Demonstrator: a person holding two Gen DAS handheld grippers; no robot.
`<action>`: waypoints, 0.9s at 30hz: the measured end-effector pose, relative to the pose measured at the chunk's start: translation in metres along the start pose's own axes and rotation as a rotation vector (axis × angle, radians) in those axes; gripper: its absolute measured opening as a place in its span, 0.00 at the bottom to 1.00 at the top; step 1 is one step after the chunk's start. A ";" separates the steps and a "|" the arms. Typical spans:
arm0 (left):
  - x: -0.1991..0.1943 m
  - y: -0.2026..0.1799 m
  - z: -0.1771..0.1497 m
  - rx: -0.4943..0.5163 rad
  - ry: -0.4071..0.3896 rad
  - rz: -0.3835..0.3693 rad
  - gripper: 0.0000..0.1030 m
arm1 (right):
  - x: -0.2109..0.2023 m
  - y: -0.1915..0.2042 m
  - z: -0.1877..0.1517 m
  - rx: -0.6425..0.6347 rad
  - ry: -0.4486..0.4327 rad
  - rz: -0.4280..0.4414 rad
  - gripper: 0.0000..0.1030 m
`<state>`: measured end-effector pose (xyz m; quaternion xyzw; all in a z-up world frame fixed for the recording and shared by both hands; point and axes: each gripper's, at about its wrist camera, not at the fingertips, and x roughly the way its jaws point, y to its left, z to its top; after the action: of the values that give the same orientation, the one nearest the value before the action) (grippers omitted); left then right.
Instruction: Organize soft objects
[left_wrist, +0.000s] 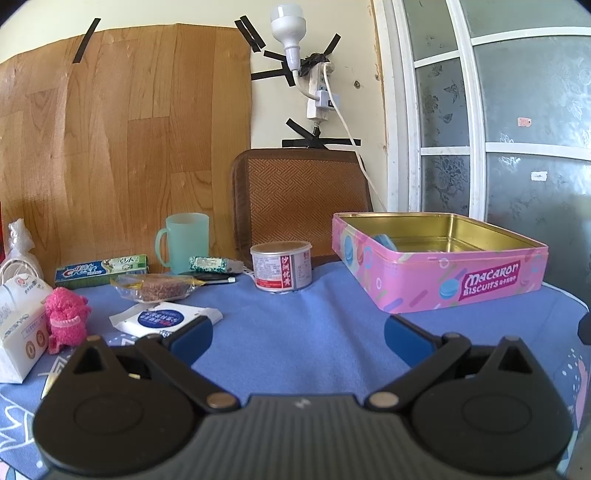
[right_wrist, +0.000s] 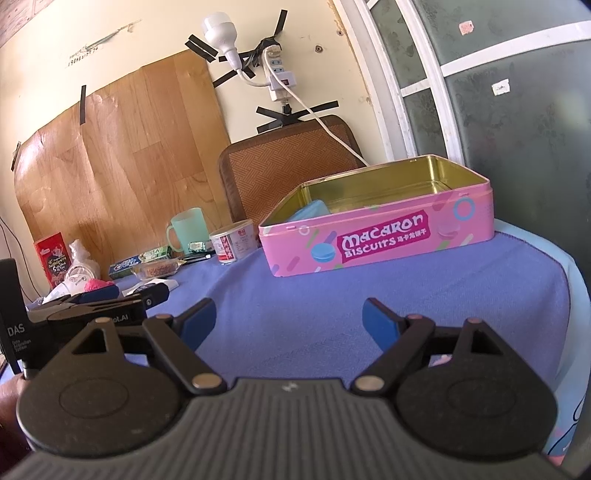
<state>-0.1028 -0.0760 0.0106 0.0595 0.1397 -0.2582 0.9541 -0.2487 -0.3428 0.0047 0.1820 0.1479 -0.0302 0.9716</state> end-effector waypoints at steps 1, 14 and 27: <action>0.000 0.000 0.000 0.001 0.000 -0.001 1.00 | 0.000 0.000 0.000 0.002 0.003 0.000 0.86; 0.002 -0.002 -0.001 0.005 0.004 -0.011 1.00 | 0.002 0.000 0.000 0.006 0.008 -0.004 0.86; 0.002 -0.002 -0.002 0.009 0.015 -0.018 1.00 | 0.002 -0.004 -0.002 0.024 0.003 -0.005 0.86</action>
<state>-0.1026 -0.0782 0.0082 0.0645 0.1461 -0.2669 0.9504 -0.2480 -0.3463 0.0013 0.1932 0.1492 -0.0340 0.9692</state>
